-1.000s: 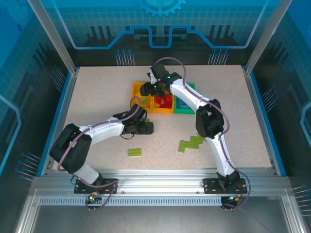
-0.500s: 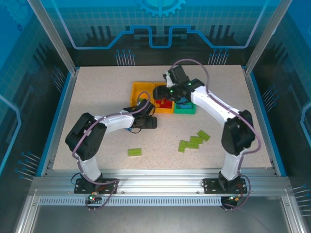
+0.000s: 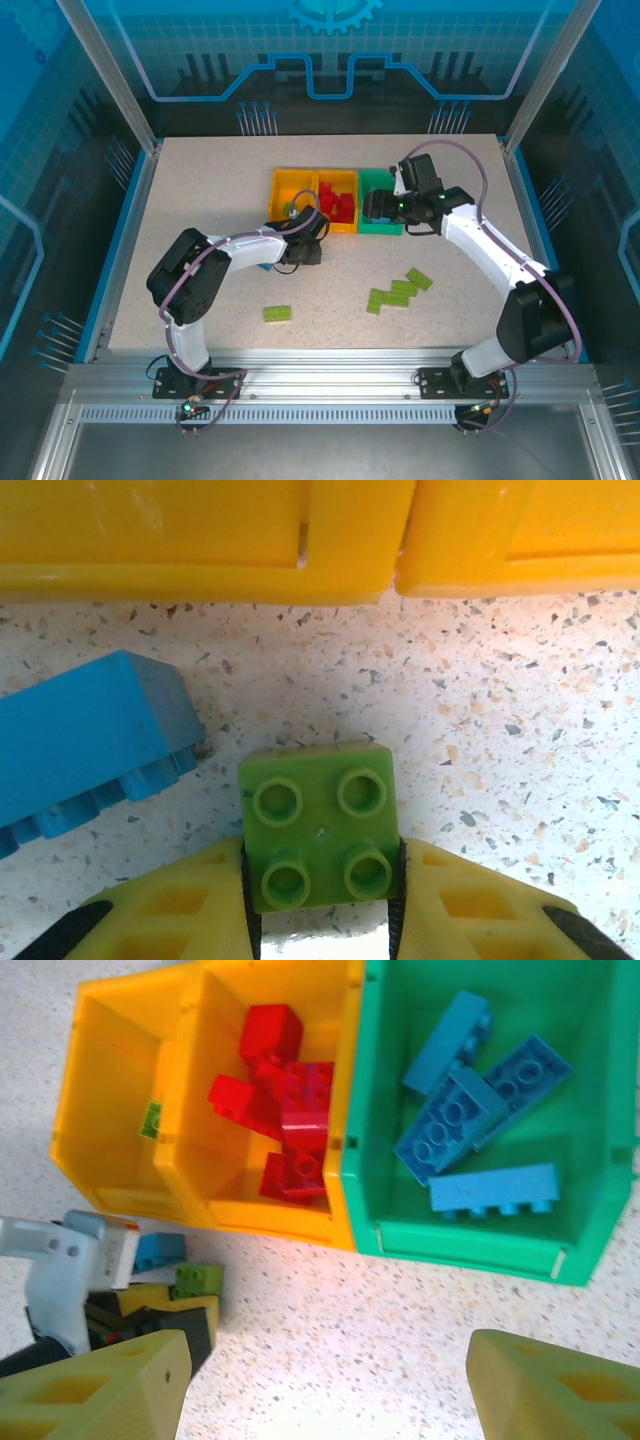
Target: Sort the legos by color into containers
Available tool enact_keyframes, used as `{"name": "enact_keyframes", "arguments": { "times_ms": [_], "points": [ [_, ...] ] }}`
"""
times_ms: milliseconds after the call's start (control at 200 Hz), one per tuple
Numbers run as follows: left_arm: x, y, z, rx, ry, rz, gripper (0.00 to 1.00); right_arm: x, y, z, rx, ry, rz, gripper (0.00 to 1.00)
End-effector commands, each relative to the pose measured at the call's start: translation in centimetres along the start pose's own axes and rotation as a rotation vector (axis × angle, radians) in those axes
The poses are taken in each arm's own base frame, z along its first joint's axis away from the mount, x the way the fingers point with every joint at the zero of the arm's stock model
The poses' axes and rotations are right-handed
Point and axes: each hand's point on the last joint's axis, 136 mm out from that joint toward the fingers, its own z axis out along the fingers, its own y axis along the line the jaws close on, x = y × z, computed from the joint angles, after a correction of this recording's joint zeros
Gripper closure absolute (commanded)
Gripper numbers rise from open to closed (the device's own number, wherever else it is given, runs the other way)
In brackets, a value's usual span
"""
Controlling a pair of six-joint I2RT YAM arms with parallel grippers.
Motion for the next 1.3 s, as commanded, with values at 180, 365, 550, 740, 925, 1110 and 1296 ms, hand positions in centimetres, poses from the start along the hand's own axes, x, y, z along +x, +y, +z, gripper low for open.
{"name": "enact_keyframes", "arguments": {
  "times_ms": [180, 365, 550, 740, 925, 1110, 1296],
  "points": [
    [-2.2, -1.6, -3.1, 0.021, -0.066, 0.028, 0.69, 3.7, -2.9, -1.8, 0.089, 0.022, 0.008, 0.26],
    [-5.7, -1.7, -7.4, 0.025, -0.174, 0.06, 0.68, 8.8, -3.5, -1.8, 0.185, 0.117, 0.037, 0.25],
    [-9.7, -0.2, -9.6, 0.015, -0.246, 0.059, 0.66, 15.1, -3.4, -0.3, 0.224, 0.262, 0.151, 0.23],
    [-13.2, 1.7, -8.2, 0.005, -0.248, 0.031, 0.66, 19.9, -3.4, 1.1, 0.267, 0.378, 0.18, 0.21],
    [-15.2, 3.2, -5.2, 0.008, -0.199, -0.017, 0.66, 22.3, -2.8, 2.3, 0.298, 0.429, 0.168, 0.2],
    [-16.3, 3.5, -3.2, 0.016, -0.169, -0.044, 0.59, 23.6, -2.2, 3.6, 0.319, 0.47, 0.149, 0.19],
    [-15.9, 3.4, -3.7, 0.025, -0.157, -0.065, 0.34, 24.4, -2.4, 4.8, 0.348, 0.488, 0.14, 0.2]
  ]
}}
